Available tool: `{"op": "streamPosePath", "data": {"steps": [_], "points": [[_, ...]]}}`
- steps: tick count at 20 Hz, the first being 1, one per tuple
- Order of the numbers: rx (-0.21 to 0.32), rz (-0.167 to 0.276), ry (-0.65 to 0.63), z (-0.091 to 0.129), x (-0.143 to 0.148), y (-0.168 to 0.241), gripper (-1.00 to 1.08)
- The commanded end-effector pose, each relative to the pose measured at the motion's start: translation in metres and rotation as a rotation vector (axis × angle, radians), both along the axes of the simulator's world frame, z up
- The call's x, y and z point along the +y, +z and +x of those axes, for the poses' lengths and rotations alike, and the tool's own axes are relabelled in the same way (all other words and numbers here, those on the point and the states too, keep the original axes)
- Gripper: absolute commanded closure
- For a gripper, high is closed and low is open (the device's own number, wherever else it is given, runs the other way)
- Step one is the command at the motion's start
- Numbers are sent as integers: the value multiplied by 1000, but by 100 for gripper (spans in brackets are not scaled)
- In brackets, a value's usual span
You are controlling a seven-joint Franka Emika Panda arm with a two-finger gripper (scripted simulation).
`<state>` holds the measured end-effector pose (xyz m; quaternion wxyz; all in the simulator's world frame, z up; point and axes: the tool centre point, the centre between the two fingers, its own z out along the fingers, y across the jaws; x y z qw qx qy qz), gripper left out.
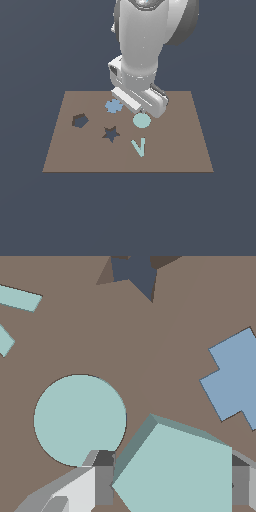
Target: Insert a designated object into the corresponding slot on a board.
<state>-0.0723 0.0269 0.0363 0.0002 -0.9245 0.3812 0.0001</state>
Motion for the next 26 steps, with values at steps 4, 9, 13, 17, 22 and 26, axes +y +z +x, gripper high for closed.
{"op": "streamPosePath", "data": {"steps": [4,9,13,17,22,26], "points": [[-1,0,152,-4,-37,1,108],[-1,0,287,-2,-71,2,108],[-1,0,397,3,-98,2,108],[-1,0,502,11,-123,3,108],[-1,0,613,22,-148,4,108],[-1,0,686,32,-164,4,108]]}}
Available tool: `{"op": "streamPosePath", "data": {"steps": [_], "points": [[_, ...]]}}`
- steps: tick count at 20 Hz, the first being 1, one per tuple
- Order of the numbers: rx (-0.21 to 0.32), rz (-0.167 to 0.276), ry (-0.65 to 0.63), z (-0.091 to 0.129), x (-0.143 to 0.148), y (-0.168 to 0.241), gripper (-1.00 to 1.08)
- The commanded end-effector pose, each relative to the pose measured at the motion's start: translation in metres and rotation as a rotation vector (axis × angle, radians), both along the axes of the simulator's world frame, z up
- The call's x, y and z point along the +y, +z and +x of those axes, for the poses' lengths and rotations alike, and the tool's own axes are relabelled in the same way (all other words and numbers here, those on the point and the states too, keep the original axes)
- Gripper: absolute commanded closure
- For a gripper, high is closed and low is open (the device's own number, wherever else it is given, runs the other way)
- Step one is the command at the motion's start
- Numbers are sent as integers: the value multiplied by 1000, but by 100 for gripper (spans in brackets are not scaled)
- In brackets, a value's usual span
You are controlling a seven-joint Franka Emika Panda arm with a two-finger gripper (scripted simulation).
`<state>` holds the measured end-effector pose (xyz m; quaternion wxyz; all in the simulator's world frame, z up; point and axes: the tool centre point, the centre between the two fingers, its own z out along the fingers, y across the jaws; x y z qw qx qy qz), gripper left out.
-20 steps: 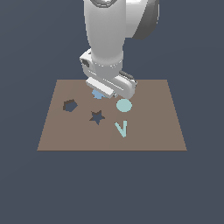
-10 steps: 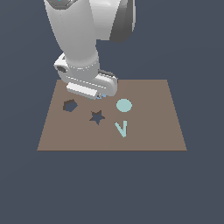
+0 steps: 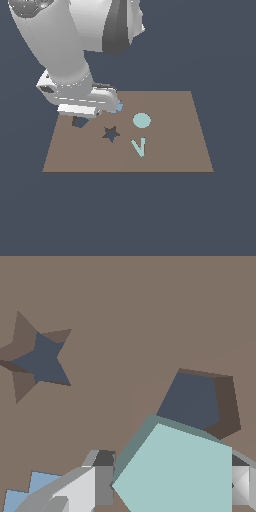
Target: Insert a designated object into the corresponding slot on a board.
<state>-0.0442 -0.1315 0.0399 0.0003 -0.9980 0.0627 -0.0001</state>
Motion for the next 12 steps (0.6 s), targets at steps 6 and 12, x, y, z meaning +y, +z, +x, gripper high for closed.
{"op": "streamPosePath", "data": {"steps": [6,12], "points": [[0,0,111,16,-22,1,108],[0,0,154,24,-29,1,108]]}}
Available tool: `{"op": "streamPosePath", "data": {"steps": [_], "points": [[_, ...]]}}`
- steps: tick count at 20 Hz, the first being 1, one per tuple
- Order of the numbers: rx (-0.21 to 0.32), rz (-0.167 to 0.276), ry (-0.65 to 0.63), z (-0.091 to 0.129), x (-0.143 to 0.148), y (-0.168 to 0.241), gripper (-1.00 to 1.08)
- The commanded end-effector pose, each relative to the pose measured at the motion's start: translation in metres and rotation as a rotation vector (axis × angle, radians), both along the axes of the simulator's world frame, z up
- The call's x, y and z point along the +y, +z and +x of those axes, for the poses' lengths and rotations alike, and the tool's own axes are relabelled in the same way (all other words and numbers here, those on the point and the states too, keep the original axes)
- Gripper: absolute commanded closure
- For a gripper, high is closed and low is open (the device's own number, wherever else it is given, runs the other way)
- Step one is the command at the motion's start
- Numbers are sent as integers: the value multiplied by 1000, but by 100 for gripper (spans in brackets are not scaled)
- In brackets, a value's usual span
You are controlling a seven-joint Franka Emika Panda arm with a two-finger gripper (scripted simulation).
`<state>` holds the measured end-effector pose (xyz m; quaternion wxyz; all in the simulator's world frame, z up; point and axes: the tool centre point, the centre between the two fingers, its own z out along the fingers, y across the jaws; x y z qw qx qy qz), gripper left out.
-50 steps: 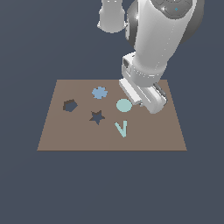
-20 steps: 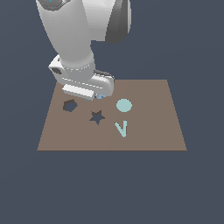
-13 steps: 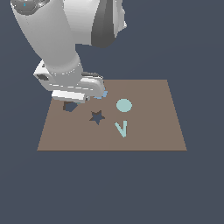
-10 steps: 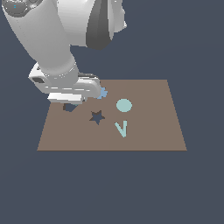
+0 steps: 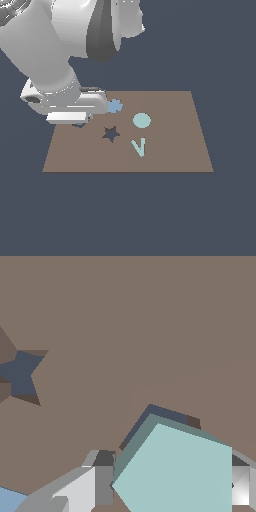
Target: Insert a designated object into the corresponding slot on a board.
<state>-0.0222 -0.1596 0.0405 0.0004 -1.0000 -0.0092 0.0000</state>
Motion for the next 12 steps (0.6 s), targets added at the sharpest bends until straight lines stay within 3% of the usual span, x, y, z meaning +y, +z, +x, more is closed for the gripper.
{"op": "streamPosePath", "data": {"steps": [1,12], "points": [[0,0,14,3,-2,0,108],[0,0,18,4,-2,-10,108]]}}
